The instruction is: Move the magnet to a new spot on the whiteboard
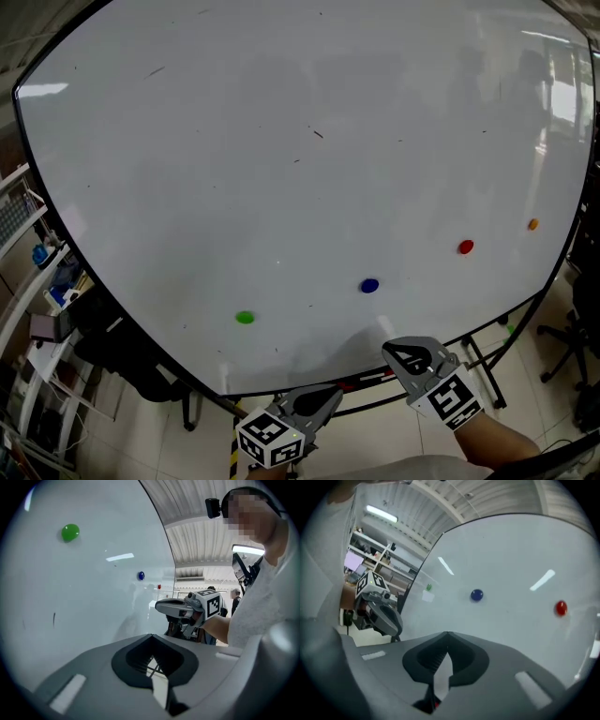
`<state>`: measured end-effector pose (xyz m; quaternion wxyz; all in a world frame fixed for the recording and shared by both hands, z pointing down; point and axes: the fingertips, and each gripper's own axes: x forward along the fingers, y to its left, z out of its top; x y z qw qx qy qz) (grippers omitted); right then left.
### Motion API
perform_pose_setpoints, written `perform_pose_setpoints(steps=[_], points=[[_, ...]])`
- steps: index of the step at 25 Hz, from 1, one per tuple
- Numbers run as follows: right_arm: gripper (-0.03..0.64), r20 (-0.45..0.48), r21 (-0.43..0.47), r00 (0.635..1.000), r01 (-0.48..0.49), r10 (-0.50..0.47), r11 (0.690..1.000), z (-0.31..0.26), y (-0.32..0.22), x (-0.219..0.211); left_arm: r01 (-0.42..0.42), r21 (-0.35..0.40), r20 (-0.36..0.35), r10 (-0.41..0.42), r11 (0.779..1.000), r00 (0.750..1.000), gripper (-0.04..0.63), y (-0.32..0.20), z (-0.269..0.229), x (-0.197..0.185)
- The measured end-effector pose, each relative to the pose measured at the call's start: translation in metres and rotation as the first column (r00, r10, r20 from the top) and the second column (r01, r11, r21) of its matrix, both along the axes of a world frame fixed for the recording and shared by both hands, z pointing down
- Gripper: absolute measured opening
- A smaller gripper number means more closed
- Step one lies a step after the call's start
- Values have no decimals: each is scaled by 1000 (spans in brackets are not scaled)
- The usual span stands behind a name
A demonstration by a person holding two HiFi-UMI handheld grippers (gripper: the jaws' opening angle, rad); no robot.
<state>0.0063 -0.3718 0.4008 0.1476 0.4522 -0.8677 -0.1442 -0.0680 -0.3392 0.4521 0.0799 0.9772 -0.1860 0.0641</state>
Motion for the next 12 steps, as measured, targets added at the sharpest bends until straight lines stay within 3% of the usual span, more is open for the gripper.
perform_pose_setpoints(steps=[4,12], points=[[5,103,-147,994,49,-34,988,37,23,-5,-4,-42,29,5,999,1000,-17,18,19,-4],[5,122,-293,988,131,-99,947,85,111,-9,93,-68,44,-90,993,995,-17,86,27,-24]])
